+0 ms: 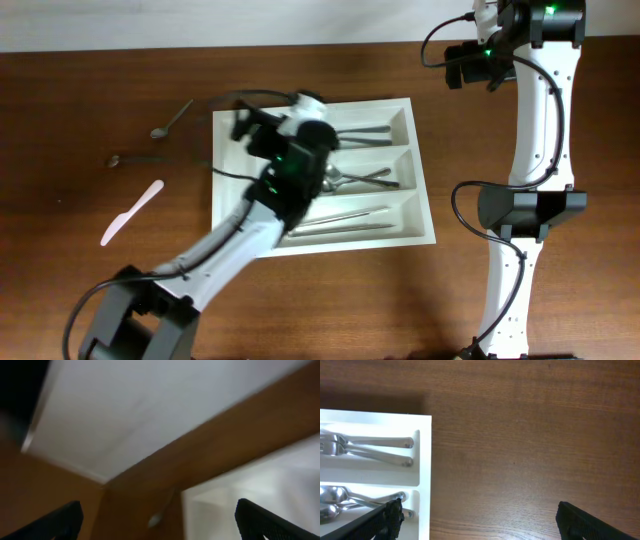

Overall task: Pack container
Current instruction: 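Raise the left gripper and move it to the white plastic knife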

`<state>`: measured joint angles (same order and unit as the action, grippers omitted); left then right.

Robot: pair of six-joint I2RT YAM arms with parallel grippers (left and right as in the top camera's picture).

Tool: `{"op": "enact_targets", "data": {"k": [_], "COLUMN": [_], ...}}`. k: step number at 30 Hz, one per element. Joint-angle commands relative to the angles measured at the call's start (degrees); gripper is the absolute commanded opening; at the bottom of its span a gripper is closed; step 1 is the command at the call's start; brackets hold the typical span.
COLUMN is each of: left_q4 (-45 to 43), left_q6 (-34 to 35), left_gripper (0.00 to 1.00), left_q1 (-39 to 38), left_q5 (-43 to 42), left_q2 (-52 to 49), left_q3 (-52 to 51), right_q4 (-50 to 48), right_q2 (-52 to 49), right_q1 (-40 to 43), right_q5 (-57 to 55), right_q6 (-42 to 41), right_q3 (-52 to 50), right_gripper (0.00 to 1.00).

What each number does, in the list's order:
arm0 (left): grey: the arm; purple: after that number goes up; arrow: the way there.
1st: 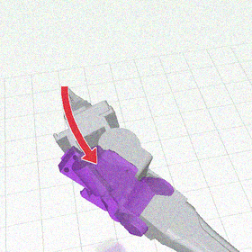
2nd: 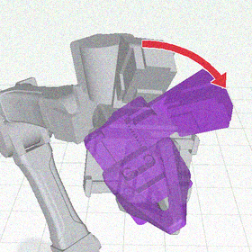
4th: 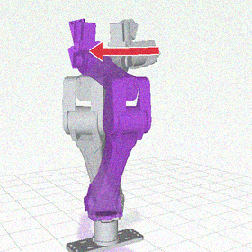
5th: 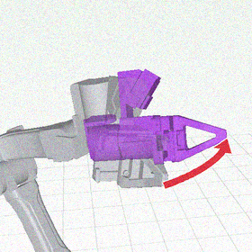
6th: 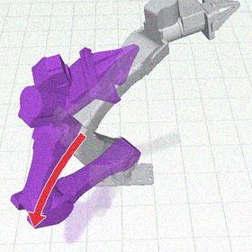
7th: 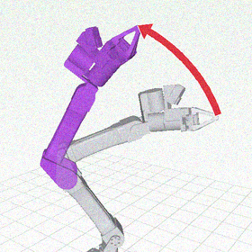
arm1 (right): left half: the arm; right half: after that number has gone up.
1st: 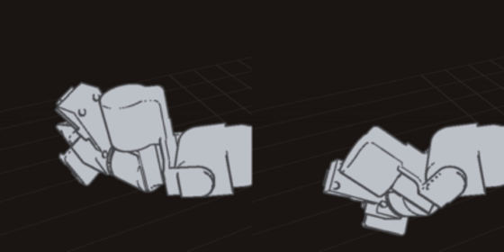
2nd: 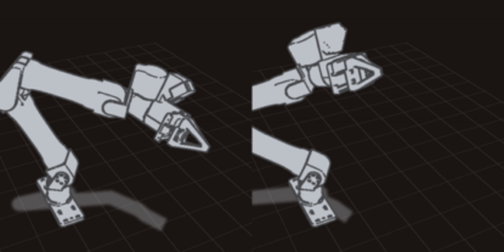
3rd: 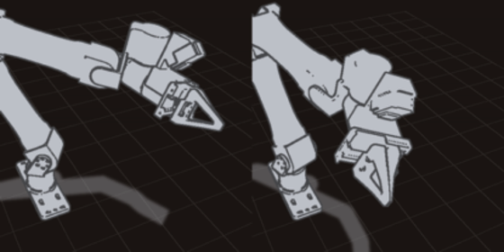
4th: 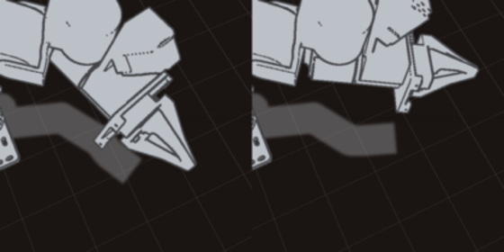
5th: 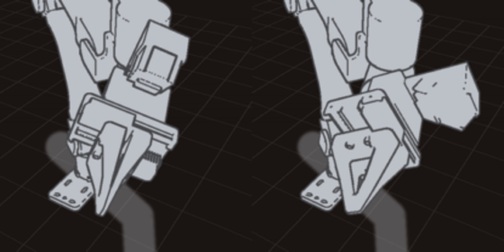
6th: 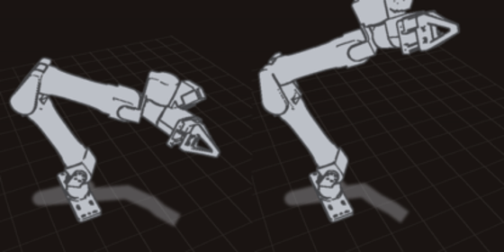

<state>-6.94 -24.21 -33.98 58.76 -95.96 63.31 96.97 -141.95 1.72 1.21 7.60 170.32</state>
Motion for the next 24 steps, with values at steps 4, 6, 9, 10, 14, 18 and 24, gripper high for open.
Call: {"op": "enact_targets", "data": {"k": [4, 6, 9, 10, 14, 18, 24], "left_q4": [15.0, 23.1, 33.2, 35.6, 42.2, 42.8, 48.9], "left_q6": [23.0, 29.1, 39.9, 43.3, 50.5, 50.5, 50.2], "left_gripper": [0.99, 0.99, 0.99, 0.99, 0.99, 0.99, 0.99], "left_q1": [7.4, 10.4, 15.8, 17.5, 24.4, 29.1, 32.7], "left_q5": [-0.2, -9.7, -23.0, -25.6, -32.6, -38.6, -49.8], "left_q2": [2.1, 3.1, 3.8, 3.8, 4.0, 4.3, 4.4], "left_q3": [3.3, 3.6, 3.6, 3.6, 3.6, 3.6, 3.5], "right_q4": [0.3, 0.3, 0.3, 0.3, 0.3, 0.3, 0.3], "right_q2": [1.8, 1.8, 1.8, 1.8, 1.8, 1.8, 1.8], "right_q1": [-0.2, -0.2, -0.2, -0.2, -0.2, -0.2, -0.2], "right_q5": [0.5, 0.5, 0.5, 0.5, 0.5, 0.5, 0.5], "right_q6": [-0.2, -0.2, -0.2, -0.2, -0.2, -0.2, -0.2], "right_q3": [0.6, 0.6, 0.6, 0.6, 0.6, 0.6, 0.6], "right_gripper": [0.99, 0.99, 0.99, 0.99, 0.99, 0.99, 0.99]}}
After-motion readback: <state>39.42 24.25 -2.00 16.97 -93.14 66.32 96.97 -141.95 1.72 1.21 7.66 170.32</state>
